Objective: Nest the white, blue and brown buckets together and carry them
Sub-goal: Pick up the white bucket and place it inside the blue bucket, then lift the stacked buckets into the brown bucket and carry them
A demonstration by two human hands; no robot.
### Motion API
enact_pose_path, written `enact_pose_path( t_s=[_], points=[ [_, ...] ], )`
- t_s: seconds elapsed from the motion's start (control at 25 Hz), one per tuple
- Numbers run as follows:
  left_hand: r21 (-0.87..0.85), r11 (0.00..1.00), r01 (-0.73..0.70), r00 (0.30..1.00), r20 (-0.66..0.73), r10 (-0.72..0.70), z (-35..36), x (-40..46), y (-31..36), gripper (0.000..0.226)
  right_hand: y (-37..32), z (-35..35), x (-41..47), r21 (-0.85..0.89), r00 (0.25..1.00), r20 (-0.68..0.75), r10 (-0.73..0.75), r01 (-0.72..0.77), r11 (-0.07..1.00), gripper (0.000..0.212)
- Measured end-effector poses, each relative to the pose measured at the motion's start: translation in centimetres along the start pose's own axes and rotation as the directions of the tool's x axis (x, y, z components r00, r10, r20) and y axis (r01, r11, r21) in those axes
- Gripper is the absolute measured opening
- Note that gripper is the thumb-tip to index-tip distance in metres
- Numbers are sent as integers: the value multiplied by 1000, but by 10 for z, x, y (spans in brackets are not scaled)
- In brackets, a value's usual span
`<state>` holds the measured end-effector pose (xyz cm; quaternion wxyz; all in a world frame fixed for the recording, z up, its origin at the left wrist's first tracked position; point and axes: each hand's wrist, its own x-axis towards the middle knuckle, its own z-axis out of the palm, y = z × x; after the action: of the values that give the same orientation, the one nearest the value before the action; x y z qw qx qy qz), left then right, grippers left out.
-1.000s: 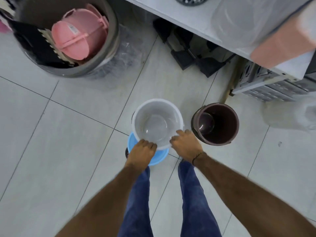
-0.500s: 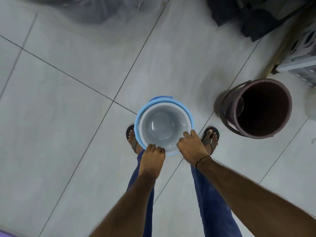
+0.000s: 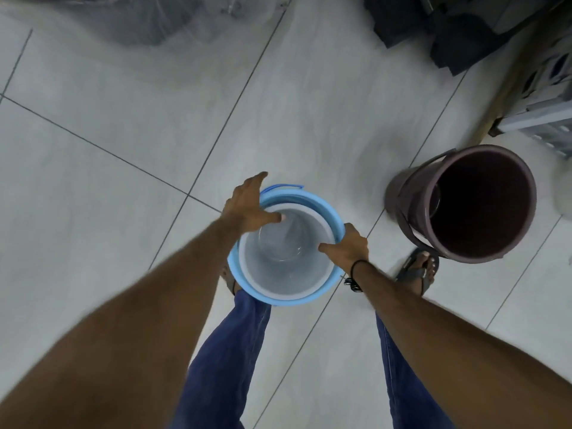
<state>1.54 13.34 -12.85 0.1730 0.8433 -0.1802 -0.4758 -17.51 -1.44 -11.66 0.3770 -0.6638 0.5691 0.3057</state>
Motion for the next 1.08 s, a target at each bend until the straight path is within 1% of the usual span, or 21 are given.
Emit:
enact_pose_path(
  t_s=[0.04,0.08,0.12,0.2,0.24,0.28,0.36,0.4,0.44,0.52,0.6,0.68,0.72,0.8,0.88,0.96,1.0,1.08],
  points=[
    [34,999,-41,994,106,37,0,17,8,102,7,4,6,26,1000,-22,-11,12,1000,37],
    [91,992,-83,987,147,69,4,28,14,96,14,5,11,61,999,-47,-25,28,998,29],
    [155,982,-110,987,130,90,8,33,18,87,20,5,15,101,998,-53,-35,40,994,25],
    [226,965,-131,991,67,119,13,32,24,68,28,-3,17,161,999,-35,-35,41,986,27],
    [249,958,-141,990,63,129,16,27,28,67,31,-11,16,171,999,-28,-34,38,985,31],
    [262,954,-148,988,83,131,16,19,34,74,35,-21,12,164,999,-23,-41,45,985,34],
    [279,949,-144,978,183,95,11,3,52,100,40,-45,2,122,996,-21,-87,89,989,36],
    [313,938,-146,972,224,77,8,-6,63,102,42,-61,-5,101,993,-27,-113,115,988,36],
    [355,923,-148,970,234,65,5,-16,78,96,43,-79,-13,81,990,-40,-137,140,987,37],
    [396,910,-122,985,158,63,-7,-41,117,74,45,-122,-33,45,981,-69,-181,184,982,40],
    [365,922,-133,991,83,110,-22,-70,165,60,46,-172,-59,48,972,-103,-211,217,975,39],
    [328,931,-158,987,75,140,-39,-96,222,42,50,-231,-86,70,962,-149,-229,241,968,31],
    [306,939,-158,987,71,143,-45,-104,246,37,54,-254,-95,76,956,-168,-240,255,964,27],
    [293,937,-191,981,35,189,-51,-118,312,33,70,-317,-110,97,946,-196,-259,282,955,27],
    [281,929,-242,968,3,251,-42,-123,381,37,93,-378,-108,89,934,-227,-276,302,949,31],
    [268,918,-293,954,11,301,-20,-119,436,43,121,-427,-94,110,928,-268,-258,296,949,38],
    [269,915,-299,952,20,306,-6,-113,458,45,134,-446,-85,131,930,-280,-236,281,951,42],
    [277,923,-267,962,25,271,24,-90,487,48,158,-468,-58,154,935,-294,-201,253,955,47]
  ],
)
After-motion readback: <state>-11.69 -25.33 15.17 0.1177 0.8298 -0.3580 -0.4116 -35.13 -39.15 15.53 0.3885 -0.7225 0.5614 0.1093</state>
